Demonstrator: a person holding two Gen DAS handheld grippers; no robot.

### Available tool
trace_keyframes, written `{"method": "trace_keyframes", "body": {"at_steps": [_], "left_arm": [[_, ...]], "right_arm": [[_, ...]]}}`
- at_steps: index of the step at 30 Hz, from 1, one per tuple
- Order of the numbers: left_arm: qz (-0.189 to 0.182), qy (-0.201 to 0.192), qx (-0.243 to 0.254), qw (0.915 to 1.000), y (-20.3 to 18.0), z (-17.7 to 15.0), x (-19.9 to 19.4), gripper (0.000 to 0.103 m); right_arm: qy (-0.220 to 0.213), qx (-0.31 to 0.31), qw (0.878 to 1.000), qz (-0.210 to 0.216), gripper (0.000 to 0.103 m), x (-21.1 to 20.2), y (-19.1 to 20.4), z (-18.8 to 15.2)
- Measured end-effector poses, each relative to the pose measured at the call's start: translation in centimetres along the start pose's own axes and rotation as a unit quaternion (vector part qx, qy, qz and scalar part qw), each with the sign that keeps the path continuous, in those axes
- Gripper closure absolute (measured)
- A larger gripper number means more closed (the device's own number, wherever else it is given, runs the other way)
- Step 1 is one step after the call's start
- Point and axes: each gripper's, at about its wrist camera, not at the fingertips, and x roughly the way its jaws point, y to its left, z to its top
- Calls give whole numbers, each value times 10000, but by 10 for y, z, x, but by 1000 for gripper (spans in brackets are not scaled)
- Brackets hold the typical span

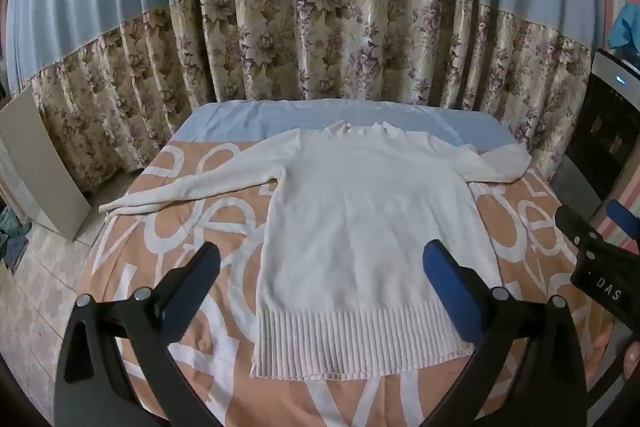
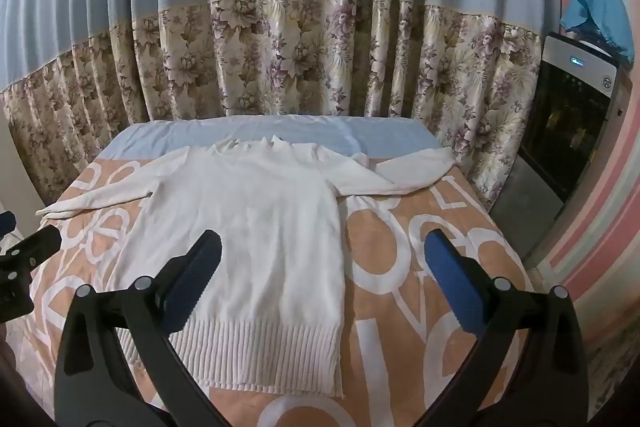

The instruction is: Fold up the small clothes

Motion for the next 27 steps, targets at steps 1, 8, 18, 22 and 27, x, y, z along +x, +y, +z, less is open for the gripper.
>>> {"method": "trace_keyframes", "body": {"at_steps": [1, 8, 18, 22, 27], "left_arm": [[9, 0, -15, 10000, -1, -1, -1, 2], [-14, 113, -95, 9999, 11, -1, 6, 2], [68, 93, -22, 9999, 9, -4, 9, 2], [87, 93, -10, 9999, 8, -5, 10, 2], [80, 106, -8, 9999, 9, -5, 11, 2]], "right_arm": [[4, -6, 10000, -1, 3, 0, 0, 0], [-11, -11, 10000, -6, 3, 2, 1, -2], [10, 3, 10000, 5, 3, 7, 0, -4], [15, 11, 10000, -18, 3, 5, 0, -2], [24, 9, 10000, -17, 3, 11, 0, -6]]}}
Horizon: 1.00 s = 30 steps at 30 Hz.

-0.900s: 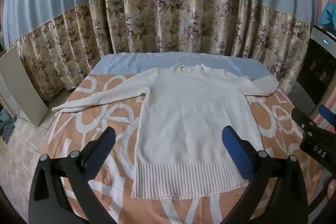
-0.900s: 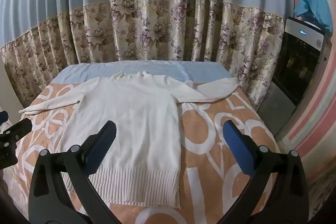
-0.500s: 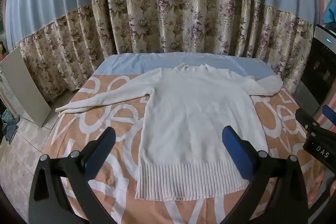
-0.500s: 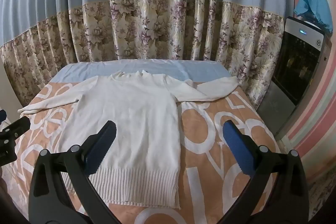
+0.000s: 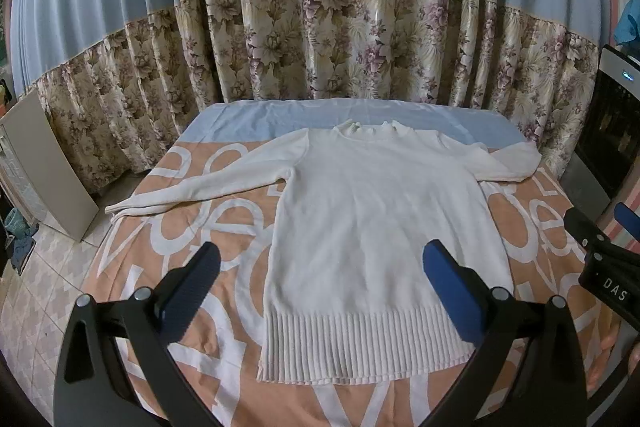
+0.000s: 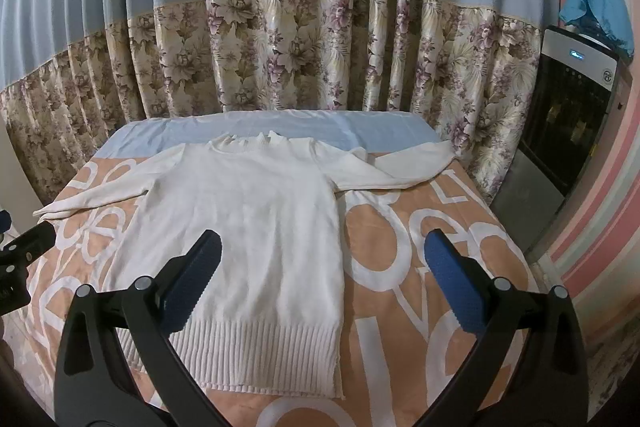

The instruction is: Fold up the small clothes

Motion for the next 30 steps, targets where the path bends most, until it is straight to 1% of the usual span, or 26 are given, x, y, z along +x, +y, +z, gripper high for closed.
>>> {"method": "trace_keyframes", "body": {"at_steps": [30], "left_arm": [[31, 14, 8, 10000, -3, 1, 0, 2]], "right_arm": [[41, -10, 10000, 6, 3, 6, 4, -3]]}}
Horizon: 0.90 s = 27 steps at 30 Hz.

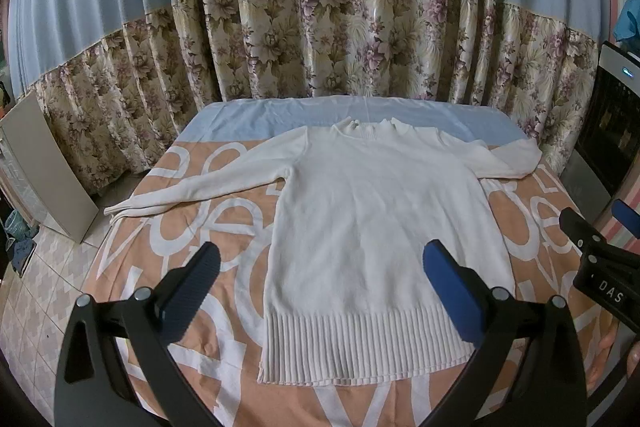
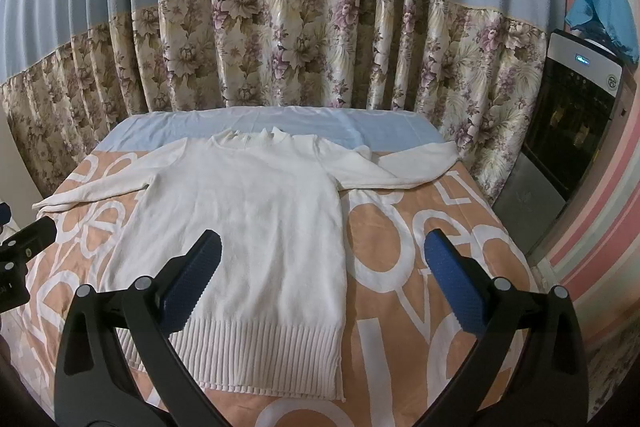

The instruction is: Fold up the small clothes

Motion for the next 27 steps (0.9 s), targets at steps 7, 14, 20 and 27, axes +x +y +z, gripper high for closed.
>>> {"method": "trace_keyframes", "body": {"at_steps": [7, 14, 20, 27], "left_arm": [[22, 22, 6, 10000, 0, -3, 5, 2], [20, 36, 10, 10000, 0, -6, 9, 2], [25, 43, 13, 10000, 1, -7, 11, 2], [22, 51, 17, 10000, 1, -7, 11, 2]], "right_arm": [[13, -4, 10000, -2, 3, 2, 2, -1], [53, -44, 10000, -1, 3, 10, 9, -11], [61, -56, 10000, -7, 3, 12, 10, -14], [106, -48, 9999, 1, 3, 17, 9, -15]]}}
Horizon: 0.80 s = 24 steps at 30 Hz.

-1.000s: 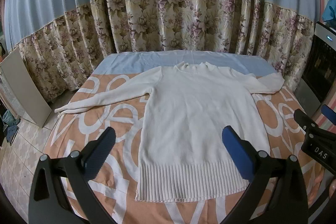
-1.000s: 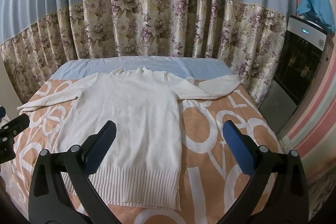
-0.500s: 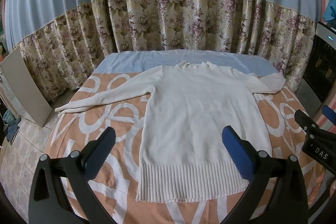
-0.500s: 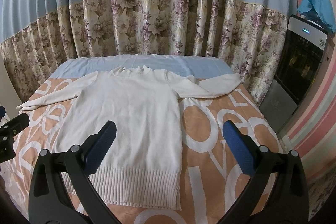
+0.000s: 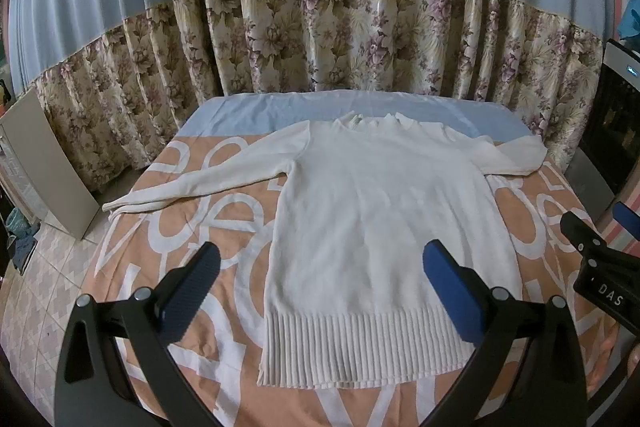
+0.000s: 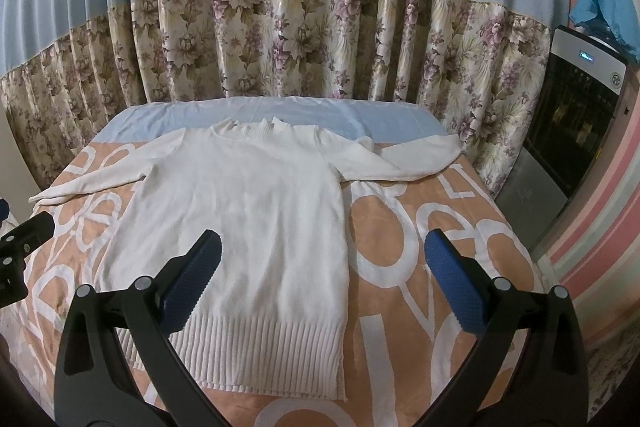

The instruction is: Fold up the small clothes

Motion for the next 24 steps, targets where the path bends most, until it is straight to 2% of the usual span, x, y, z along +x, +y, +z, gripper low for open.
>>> {"method": "trace_keyframes", "body": {"at_steps": [9, 13, 24], "left_arm": [[-11, 67, 3, 10000, 5, -14, 17, 2], [-9, 93, -18, 10000, 4, -15, 18, 2], [-54, 393, 83, 9992, 2, -9, 52, 2]], "right_arm": [[73, 2, 10000, -11, 3, 13, -2, -3], [101, -11, 9999, -35, 3, 17, -3, -3], [241, -43, 9997, 28, 3, 39, -8, 2]]}}
